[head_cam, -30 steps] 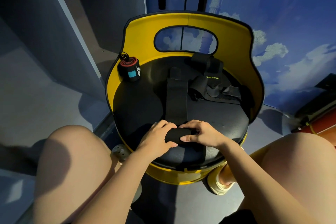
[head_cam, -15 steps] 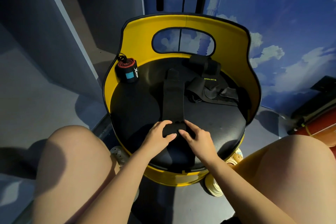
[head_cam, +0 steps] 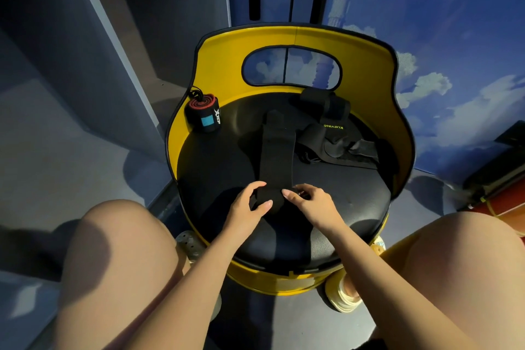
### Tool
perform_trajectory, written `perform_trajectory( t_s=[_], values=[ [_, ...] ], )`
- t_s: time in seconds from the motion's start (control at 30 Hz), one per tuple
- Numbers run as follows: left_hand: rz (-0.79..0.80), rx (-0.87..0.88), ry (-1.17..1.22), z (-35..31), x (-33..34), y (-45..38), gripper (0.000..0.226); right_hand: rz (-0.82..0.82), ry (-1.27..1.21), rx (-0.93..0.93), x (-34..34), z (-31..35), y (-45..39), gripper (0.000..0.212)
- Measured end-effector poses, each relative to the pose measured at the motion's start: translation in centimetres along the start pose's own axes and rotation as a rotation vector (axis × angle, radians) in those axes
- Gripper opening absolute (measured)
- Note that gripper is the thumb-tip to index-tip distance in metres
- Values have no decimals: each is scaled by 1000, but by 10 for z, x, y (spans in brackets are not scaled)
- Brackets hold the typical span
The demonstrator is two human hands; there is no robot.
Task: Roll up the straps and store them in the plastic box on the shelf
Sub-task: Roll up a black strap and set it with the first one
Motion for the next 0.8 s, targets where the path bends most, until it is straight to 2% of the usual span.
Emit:
perform_trajectory(
  t_s=[0.07, 0.13, 0.23, 0.37, 0.67, 0.8],
  values=[
    [-13, -25, -4, 1, 1, -3, 41, -42, -9, -13, 1, 0, -1, 45],
    [-20, -47, -1, 1, 2, -6, 41, -79, 3, -110, 3, 4, 0, 44],
    [-25, -89, 2, 0, 1, -14, 40, -17, 110, -301, 7, 7, 3, 51],
    [-44, -107, -36, -4, 0, -21, 39, 16, 243, -413, 10, 8, 1, 66],
    [9, -174, -50, 0, -1, -19, 41, 142, 241, -426, 0, 10, -12, 64],
    [48, -48, -223, -7, -3, -11, 47, 187, 195, -360, -2, 7, -14, 63]
  ],
)
Point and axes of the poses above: each hand's wrist, its own y-axis away from the middle knuckle, its own x-axis out of the palm, z = x × y, the point moved 7 cm from there along -y, towards the middle knuckle, and after that the axes turned 6 degrees about y, right-handed, at the moved point
